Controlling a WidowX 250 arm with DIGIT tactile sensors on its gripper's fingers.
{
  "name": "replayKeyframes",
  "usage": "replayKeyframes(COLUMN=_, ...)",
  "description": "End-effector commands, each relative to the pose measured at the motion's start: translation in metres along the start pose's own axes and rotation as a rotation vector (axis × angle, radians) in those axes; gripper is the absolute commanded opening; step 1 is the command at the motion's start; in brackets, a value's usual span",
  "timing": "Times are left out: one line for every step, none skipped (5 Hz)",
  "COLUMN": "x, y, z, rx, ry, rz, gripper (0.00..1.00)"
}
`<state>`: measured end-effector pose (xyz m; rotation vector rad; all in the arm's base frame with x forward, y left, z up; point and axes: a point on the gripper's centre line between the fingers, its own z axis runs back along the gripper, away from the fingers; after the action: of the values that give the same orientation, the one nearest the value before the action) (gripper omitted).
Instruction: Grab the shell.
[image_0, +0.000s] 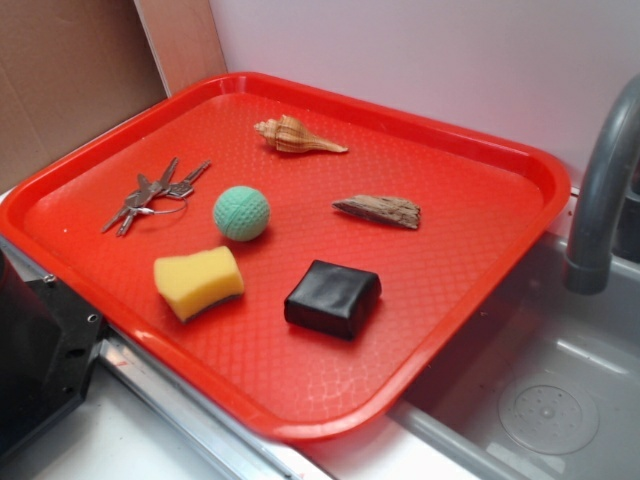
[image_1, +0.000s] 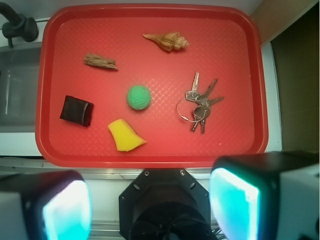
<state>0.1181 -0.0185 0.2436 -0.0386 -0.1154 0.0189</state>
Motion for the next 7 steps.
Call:
replayKeyframes(x=0.0, y=0.0, z=0.0, rx=0.0, ry=0.0, rz=0.0, gripper=1.0)
replayKeyframes(x=0.049, y=0.007, z=-0.009, rx=0.035, ry=-0.001, rz=0.091, gripper=1.0)
replayKeyframes(x=0.097, y=0.013, z=-0.032, rx=0.082, ry=0.029, rz=0.112, gripper=1.0)
replayKeyframes(x=0.144, y=0.023, z=-0.062, rx=0.111, ry=0.045, rz=-0.037, gripper=1.0)
replayKeyframes(x=0.175, y=0.047, z=-0.108, rx=0.139, ry=0.107, rz=-0.294, gripper=1.0)
replayKeyframes(x=0.174, y=0.044, z=-0.133, rx=0.14, ry=0.125, rz=-0.546, gripper=1.0)
replayKeyframes(x=0.168, y=0.041, z=-0.157, rx=0.139, ry=0.148, rz=-0.799, gripper=1.0)
